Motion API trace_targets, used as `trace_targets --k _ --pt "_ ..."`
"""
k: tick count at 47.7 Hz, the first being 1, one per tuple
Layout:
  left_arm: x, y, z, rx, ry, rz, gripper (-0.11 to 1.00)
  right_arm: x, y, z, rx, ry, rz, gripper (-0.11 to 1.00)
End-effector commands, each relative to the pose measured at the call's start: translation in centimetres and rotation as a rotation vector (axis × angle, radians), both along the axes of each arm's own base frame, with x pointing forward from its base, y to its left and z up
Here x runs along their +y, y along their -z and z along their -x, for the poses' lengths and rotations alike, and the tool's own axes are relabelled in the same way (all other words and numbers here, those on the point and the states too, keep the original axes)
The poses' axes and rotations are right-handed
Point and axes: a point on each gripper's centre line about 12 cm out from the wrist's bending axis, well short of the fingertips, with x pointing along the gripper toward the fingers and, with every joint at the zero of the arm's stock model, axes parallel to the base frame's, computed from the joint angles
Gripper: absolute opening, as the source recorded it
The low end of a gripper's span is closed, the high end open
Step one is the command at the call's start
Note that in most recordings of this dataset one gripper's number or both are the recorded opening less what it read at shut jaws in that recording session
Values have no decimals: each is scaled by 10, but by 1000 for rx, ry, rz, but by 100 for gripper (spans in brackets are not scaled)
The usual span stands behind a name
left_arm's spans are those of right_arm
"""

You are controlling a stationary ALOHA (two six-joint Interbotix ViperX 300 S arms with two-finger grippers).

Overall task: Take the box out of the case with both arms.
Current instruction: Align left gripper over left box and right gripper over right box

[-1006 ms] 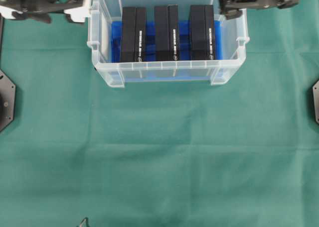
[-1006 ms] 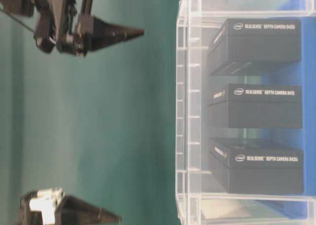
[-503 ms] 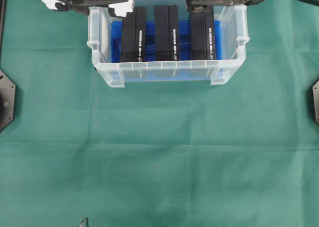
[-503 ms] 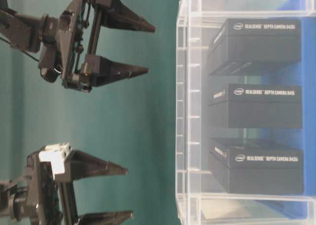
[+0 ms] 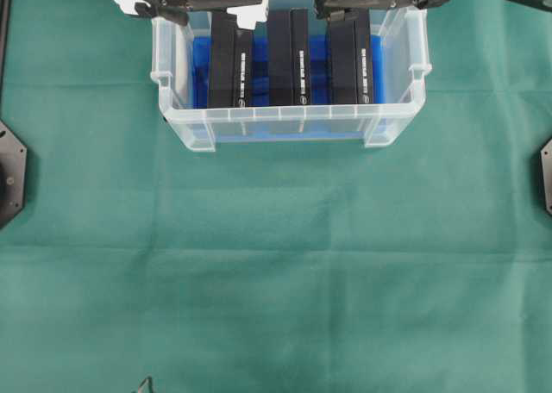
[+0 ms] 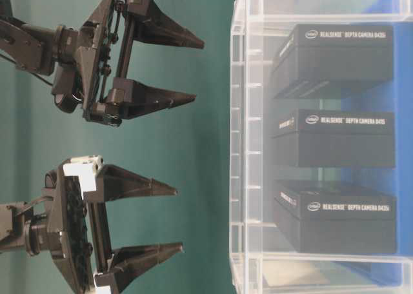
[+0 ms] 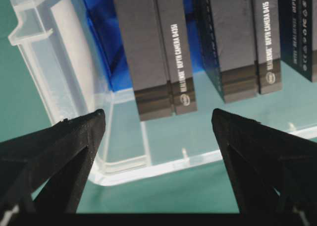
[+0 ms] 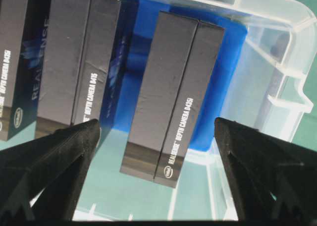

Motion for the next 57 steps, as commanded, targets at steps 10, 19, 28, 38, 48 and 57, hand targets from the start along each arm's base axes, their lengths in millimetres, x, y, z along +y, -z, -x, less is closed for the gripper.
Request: trace_targets --k 10,19,28,38,48,57 --pt "1 -13 -10 -43 7 -20 92 0 -11 -2 -31 -3 14 96" --pt "2 -9 -12 -33 7 -16 92 0 -11 -2 -29 -4 14 96" --pt "2 -7 -13 -31 6 -15 92 0 -10 -2 -29 -4 14 96" --pt "2 -7 -13 -30 1 -14 92 0 -5 -3 -13 -3 8 96" --pt "3 -6 -14 -28 0 -13 92 0 -4 -3 -12 -3 8 96" --pt "5 -5 -15 -26 0 -13 92 0 -4 -3 -11 -3 9 96"
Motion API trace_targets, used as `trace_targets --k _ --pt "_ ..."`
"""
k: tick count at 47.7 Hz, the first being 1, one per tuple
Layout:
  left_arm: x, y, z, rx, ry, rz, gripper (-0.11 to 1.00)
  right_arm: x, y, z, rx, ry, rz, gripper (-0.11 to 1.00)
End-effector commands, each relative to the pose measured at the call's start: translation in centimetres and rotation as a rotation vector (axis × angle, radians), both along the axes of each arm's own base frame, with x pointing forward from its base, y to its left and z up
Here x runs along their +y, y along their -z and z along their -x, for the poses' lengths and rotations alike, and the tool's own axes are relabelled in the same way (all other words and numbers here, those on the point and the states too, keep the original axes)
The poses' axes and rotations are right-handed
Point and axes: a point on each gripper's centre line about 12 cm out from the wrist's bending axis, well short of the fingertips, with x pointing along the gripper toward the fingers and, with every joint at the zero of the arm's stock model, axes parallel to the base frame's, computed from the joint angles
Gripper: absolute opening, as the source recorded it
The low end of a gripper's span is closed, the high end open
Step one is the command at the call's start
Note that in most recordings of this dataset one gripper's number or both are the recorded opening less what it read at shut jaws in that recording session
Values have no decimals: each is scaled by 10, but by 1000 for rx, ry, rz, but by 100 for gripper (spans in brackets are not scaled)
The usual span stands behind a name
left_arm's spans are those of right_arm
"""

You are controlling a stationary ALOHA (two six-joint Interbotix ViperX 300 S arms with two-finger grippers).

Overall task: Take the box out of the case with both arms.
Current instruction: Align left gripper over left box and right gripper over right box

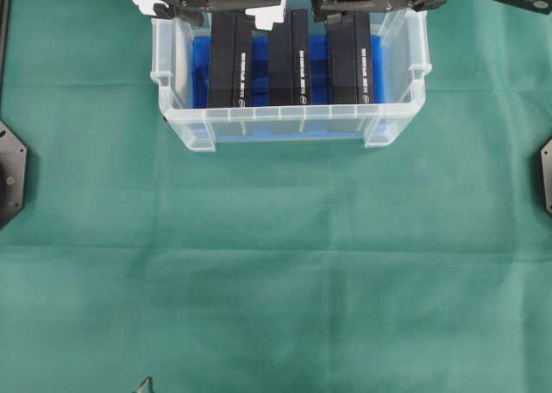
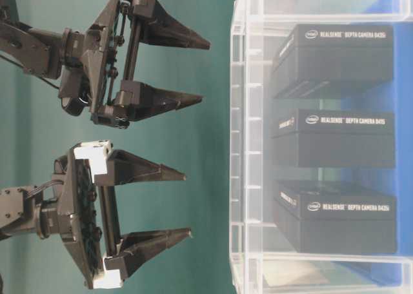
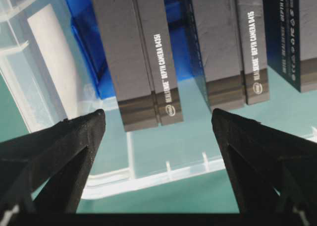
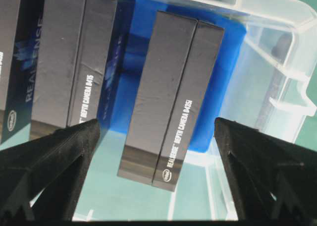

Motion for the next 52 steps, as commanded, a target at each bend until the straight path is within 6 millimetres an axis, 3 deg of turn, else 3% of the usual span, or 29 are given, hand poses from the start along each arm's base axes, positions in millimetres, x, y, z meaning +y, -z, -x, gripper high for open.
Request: trace_targets --k 1,52 --pt "1 -14 0 -39 -3 -16 92 1 -11 0 -31 -2 14 96" --pt "3 -14 1 -30 13 -18 92 1 -11 -1 -32 1 7 96"
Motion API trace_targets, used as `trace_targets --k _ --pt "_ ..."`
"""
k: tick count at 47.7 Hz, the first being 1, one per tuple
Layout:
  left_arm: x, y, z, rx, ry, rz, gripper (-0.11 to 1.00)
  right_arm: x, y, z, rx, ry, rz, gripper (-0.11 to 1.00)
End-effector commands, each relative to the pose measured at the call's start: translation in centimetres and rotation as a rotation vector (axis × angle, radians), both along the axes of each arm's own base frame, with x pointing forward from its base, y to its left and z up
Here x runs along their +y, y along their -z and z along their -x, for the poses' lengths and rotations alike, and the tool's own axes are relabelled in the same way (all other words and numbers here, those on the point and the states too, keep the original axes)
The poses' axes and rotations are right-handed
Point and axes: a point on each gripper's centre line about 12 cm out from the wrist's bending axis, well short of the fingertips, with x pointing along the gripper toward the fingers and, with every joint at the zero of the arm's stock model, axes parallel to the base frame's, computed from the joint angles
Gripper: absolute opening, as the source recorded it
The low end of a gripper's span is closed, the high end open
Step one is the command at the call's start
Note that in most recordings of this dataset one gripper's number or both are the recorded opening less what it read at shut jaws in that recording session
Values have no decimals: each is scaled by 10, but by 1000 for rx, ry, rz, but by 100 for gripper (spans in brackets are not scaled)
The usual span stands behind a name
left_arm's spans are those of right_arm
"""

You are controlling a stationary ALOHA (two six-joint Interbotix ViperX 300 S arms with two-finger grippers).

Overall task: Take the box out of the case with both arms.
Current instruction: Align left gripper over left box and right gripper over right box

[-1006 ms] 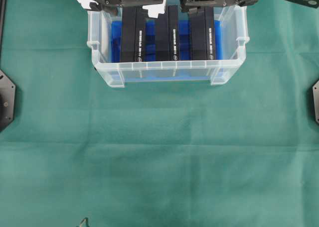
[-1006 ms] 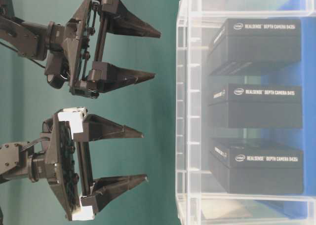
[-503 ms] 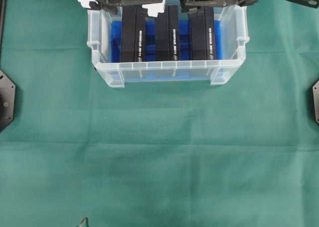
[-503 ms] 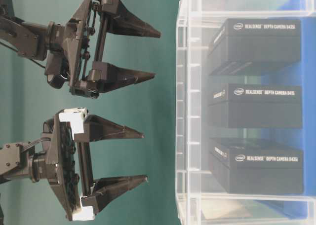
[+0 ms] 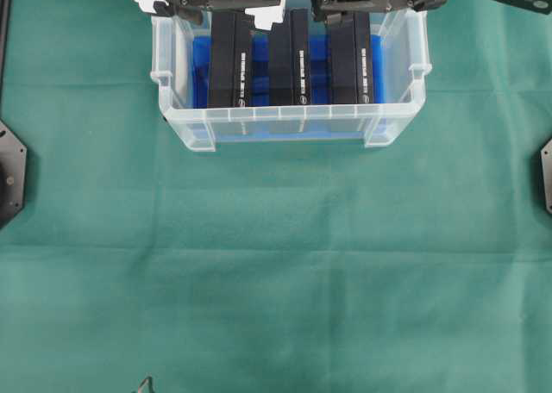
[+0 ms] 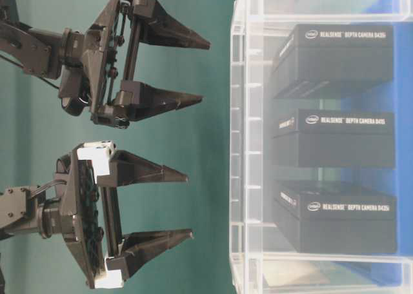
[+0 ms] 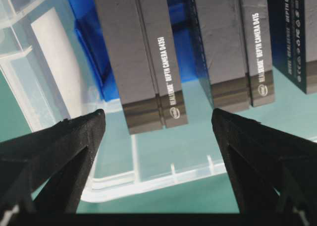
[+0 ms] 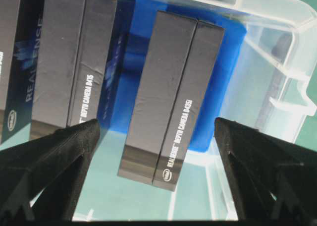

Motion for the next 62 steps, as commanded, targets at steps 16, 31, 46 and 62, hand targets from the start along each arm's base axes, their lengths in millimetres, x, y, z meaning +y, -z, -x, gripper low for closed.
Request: trace_targets --k 16,31,46,62 --pt "2 -14 1 -38 -5 -17 92 3 -11 -1 -34 -3 -7 96" --pt "3 -14 1 -38 -6 -18 92 5 -10 2 -8 -1 -17 96" --pt "3 -15 2 -36 -7 -22 92 6 -10 1 -12 -3 -22 96" --pt "4 -7 3 -25 -13 -17 92 9 -3 -3 3 -12 -27 96"
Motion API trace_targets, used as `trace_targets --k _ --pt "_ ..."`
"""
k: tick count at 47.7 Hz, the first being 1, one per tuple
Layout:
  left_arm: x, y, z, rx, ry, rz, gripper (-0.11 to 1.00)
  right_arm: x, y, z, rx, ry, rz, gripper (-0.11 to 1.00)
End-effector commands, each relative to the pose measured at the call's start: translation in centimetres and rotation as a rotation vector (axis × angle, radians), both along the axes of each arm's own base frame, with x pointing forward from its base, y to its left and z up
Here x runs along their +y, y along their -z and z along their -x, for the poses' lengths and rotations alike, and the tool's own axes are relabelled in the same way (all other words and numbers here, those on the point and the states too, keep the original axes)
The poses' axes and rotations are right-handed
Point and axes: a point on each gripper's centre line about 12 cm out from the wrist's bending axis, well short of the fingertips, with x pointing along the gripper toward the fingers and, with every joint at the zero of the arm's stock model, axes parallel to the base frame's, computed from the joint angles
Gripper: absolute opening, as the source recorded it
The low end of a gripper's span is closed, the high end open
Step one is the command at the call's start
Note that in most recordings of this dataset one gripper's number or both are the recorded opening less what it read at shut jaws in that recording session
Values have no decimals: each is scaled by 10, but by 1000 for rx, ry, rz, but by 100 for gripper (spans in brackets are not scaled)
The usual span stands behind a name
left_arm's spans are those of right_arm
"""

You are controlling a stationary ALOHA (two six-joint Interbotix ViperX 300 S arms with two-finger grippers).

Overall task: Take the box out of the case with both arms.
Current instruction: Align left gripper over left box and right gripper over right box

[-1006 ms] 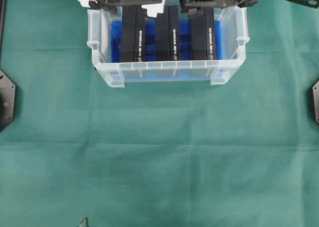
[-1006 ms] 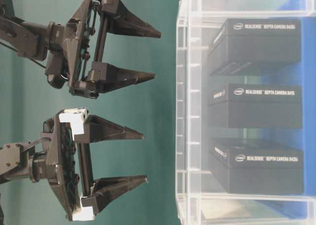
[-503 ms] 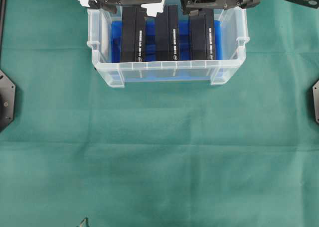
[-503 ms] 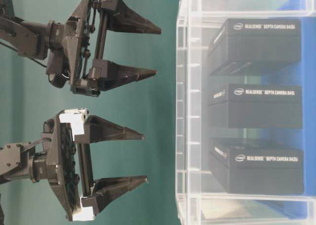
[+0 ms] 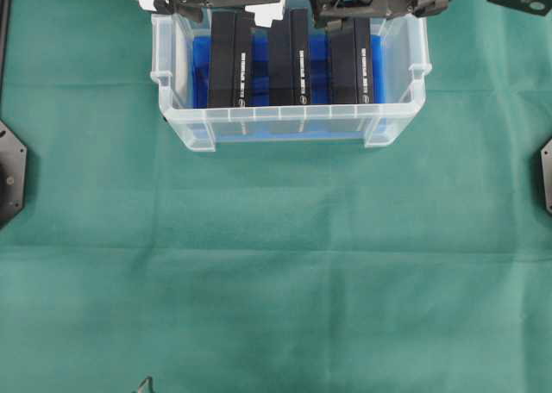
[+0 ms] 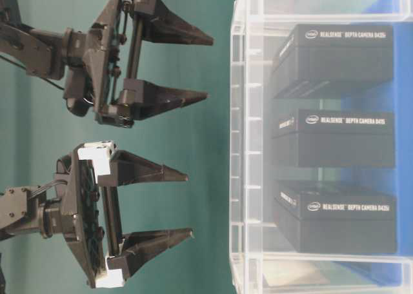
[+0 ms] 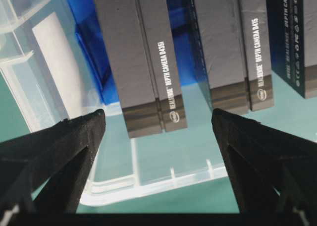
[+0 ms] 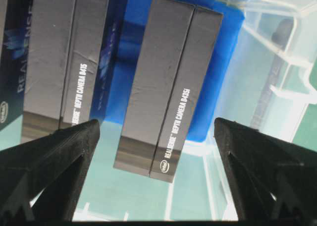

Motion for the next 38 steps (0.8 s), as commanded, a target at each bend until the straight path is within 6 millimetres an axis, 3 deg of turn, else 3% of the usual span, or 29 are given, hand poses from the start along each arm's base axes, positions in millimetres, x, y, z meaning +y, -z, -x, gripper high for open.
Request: trace_targets --k 1,12,38 --pt "1 -6 2 -20 -4 -13 92 3 -9 -2 -27 -6 7 96" --pt "0 8 3 -23 -7 -15 92 4 8 -2 2 1 -8 96" --pt "0 67 5 -17 -38 -2 92 4 52 -7 -15 23 -17 96"
